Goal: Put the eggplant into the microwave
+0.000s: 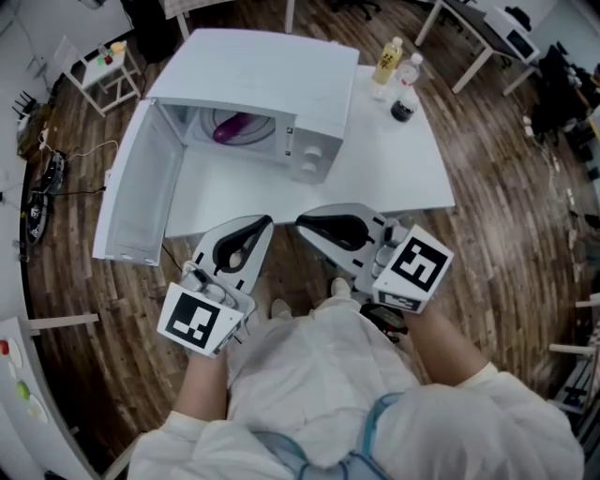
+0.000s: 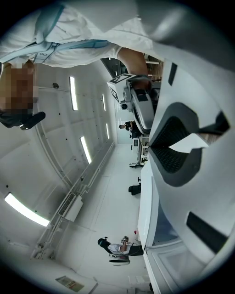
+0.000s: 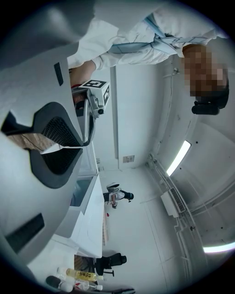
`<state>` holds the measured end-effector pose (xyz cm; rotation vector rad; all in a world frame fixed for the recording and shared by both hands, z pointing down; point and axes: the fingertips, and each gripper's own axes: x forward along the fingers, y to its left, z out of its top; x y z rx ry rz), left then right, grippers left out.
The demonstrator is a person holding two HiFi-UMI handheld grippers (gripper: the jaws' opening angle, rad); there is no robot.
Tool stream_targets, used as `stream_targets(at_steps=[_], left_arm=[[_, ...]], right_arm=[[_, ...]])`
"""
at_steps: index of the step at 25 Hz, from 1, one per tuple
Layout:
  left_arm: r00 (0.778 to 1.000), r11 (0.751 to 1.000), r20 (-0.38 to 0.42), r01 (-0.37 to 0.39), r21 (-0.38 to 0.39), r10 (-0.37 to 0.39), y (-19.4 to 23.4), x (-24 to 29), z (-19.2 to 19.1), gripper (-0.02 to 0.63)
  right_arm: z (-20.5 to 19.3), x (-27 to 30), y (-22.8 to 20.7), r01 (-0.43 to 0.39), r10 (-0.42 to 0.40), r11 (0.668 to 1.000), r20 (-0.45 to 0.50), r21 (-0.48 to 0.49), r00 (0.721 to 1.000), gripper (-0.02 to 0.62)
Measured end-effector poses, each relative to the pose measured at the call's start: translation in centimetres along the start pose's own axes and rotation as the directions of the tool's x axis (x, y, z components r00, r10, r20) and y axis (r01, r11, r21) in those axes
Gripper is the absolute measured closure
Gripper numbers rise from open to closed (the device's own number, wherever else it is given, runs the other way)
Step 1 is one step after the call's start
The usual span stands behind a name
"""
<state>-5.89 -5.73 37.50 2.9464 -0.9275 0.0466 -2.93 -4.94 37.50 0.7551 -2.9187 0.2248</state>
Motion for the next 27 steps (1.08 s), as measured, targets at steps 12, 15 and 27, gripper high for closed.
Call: stream_targets(at_steps=[12,15,27], left_arm=[[1.0,1.0,0.005,-0.011,0.006,0.011,0.2,-0.7,-0.1,0.604],[1.0,1.0,0.003,-0.023,-0.001,0.023,0.5,-1.1,-0.3,0.604],[0.999,0.999,0.002,-0.033,-0.008,0.033,1.0,-1.4,-0.4,0.604]], right_arm=[[0.0,0.3,0.8,-0.009,0.009,1.0,-0.011,-0.019,1.0,0.563],[0.0,0.5,0.9,-0.009,0.009,1.0,-0.01,-0.015,1.0,0.563],[-0.1,0.8,0.9,-0.011,0.011,1.0,-0.013,-0.01,1.0,0.563]])
